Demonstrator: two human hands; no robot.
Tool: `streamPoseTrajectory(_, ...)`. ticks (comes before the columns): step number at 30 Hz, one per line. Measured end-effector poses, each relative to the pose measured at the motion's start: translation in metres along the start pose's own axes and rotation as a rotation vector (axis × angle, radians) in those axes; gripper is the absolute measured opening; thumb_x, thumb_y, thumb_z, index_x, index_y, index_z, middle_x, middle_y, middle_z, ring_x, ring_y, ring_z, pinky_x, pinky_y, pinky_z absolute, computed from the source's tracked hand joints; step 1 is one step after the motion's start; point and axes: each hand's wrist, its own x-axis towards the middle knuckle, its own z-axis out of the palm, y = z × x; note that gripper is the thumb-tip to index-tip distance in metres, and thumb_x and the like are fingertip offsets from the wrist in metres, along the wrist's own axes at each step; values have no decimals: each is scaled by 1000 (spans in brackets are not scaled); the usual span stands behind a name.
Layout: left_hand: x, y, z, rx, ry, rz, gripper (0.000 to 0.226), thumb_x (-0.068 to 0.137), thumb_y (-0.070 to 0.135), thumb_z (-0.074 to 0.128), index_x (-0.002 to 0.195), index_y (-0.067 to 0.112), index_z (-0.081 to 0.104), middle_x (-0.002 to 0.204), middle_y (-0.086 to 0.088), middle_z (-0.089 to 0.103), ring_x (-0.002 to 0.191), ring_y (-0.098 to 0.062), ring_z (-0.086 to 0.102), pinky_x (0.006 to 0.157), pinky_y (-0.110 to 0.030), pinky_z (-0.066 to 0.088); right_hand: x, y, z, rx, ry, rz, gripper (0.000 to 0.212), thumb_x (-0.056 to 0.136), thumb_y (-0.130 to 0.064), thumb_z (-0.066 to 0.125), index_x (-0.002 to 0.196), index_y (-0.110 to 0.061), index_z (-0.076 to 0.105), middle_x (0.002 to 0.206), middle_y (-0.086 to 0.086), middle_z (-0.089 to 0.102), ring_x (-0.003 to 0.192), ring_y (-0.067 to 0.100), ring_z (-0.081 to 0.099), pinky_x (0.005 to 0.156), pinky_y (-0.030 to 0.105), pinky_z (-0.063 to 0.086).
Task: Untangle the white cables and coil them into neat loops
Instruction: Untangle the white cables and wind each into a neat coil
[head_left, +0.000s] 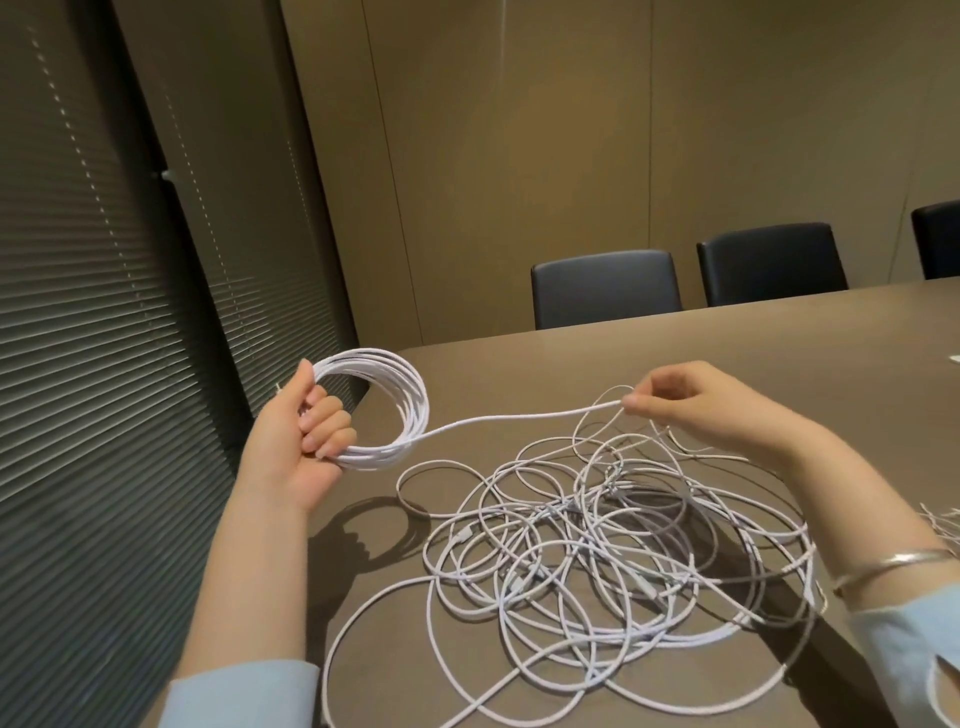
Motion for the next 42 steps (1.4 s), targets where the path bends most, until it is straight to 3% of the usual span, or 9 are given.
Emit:
streamPoseTrajectory(7,-3,-21,33,281,-22,1,44,98,40,51,63,20,34,42,7,22,31,-6,18,29,-18,18,2,-43,27,100,309,-203,23,87,-36,67,79,-15,70,76,12,68,69,21,59,73,45,53)
streamPoseTrajectory(15,-11,-44,61,364,-57,5,47,93,42,59,61,19,34,42,4,23,32,-8,19,32,-17,16,-17,-92,63,443,183,-345,17,95,-10,57,102,-12,72,70,-9,62,58,-5,50,60,14,41)
streamPoseTrajectory(19,-17,-50,71,399,-172,-47,49,77,60,65,62,19,43,42,6,27,32,-6,22,32,-16,20,-21,-91,82,172,77,-445,28,97,-13,53,117,-25,67,92,-13,69,79,-2,60,77,24,50)
streamPoseTrajectory(23,-18,-57,75,327,-151,-84,33,81,44,69,65,20,51,53,8,46,40,-5,39,40,-16,34,-24,-87,100,-102,21,-527,39,96,-17,51,131,-33,56,121,-6,66,110,15,61,92,43,50)
streamPoseTrajectory(27,-14,-52,69,193,-226,-116,41,93,42,54,62,19,41,47,8,32,35,-4,29,39,-14,29,-23,-84,102,-133,68,-548,38,95,-26,54,131,-40,55,110,-9,68,83,7,59,81,41,51)
streamPoseTrajectory(33,-12,-44,60,-13,-241,-126,48,93,43,54,55,20,37,50,6,26,43,-7,22,47,-18,21,-16,-79,100,75,157,-293,20,96,-47,46,100,-32,59,69,-5,68,59,8,63,70,43,56)
streamPoseTrajectory(36,-14,-41,59,-12,-272,-151,48,93,40,55,55,20,34,47,7,23,40,-5,18,43,-18,15,-11,-72,95,139,382,-91,39,89,-56,55,107,-22,46,94,-3,61,81,18,61,74,40,54)
streamPoseTrajectory(40,-19,-48,68,44,-347,-182,49,88,39,59,53,20,31,43,7,20,35,-5,19,39,-17,14,-5,-66,93,28,252,106,105,66,-80,59,144,-18,25,139,8,46,113,29,57,88,44,53)
streamPoseTrajectory(42,-22,-51,73,80,-374,-185,51,85,43,60,51,20,29,41,6,20,33,-5,20,37,-16,14,-5,-65,92,153,126,137,85,73,-69,62,136,-18,36,121,9,59,95,30,66,78,44,57)
